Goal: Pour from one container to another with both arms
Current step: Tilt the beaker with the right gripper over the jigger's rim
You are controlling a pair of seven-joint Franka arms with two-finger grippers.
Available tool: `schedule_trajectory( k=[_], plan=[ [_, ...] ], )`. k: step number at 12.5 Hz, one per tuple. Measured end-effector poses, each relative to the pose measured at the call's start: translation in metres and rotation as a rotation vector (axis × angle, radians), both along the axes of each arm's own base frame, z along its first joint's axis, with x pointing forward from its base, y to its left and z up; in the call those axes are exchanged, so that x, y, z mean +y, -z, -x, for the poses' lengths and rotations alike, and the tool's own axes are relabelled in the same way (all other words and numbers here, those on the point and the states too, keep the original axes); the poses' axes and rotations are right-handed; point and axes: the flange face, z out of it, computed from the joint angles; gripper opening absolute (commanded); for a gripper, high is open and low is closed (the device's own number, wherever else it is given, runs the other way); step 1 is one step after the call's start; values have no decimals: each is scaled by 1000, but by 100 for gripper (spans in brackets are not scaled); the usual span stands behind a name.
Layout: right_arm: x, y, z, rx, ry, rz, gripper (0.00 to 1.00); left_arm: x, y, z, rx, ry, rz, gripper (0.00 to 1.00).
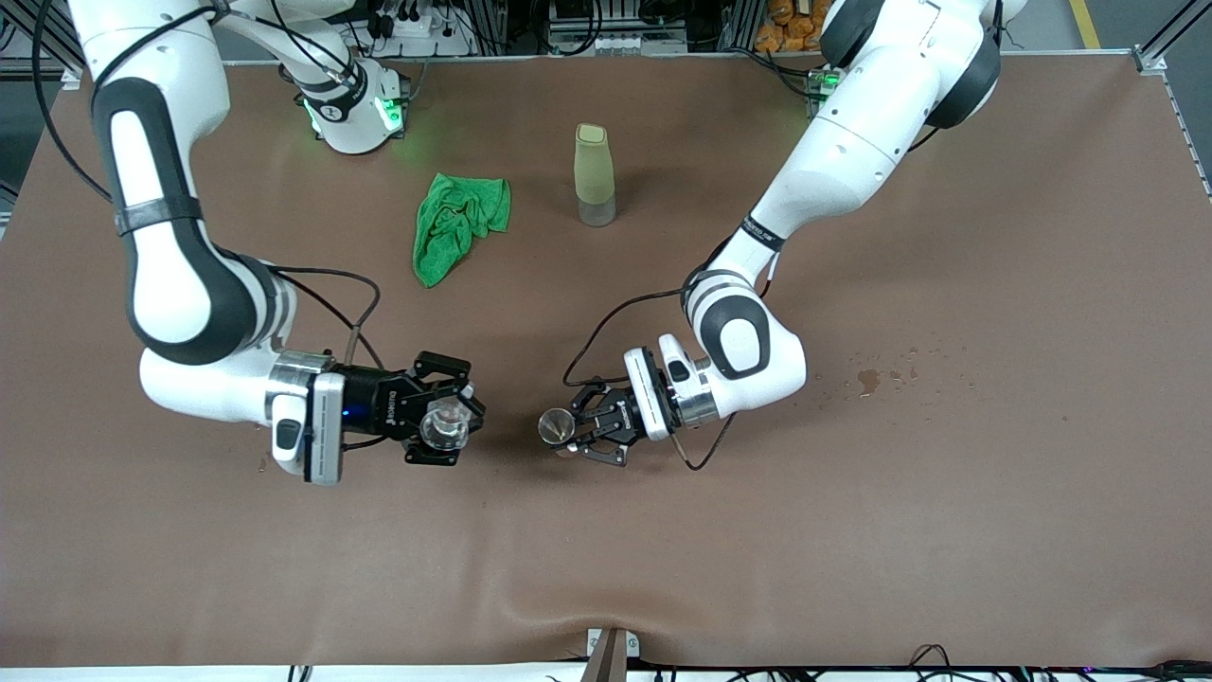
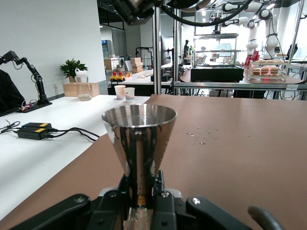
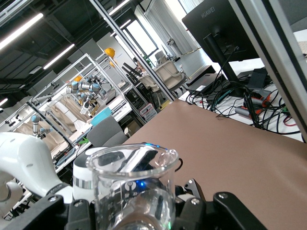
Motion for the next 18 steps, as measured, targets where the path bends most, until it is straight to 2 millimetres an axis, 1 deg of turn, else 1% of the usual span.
schedule_trajectory(
  k=[2,6,9,11,15,18],
  plan=[
    [16,-15,6,52,13,-2,0,-5,-4,1,-6,5,5,0],
    [46,-53,21,178,31,-22,0,-11,-9,3,-15,11,14,0],
    [72,-73,35,229,51,-21,0,-16,-12,5,-34,-20,57,0],
    [82,-79,44,264,59,-18,0,-17,-12,6,-43,-24,63,0],
    [83,-79,62,379,70,-17,0,-11,-14,1,-61,-32,61,0],
    [87,-85,72,441,74,-22,0,-11,-14,0,-57,-36,64,0]
  ],
)
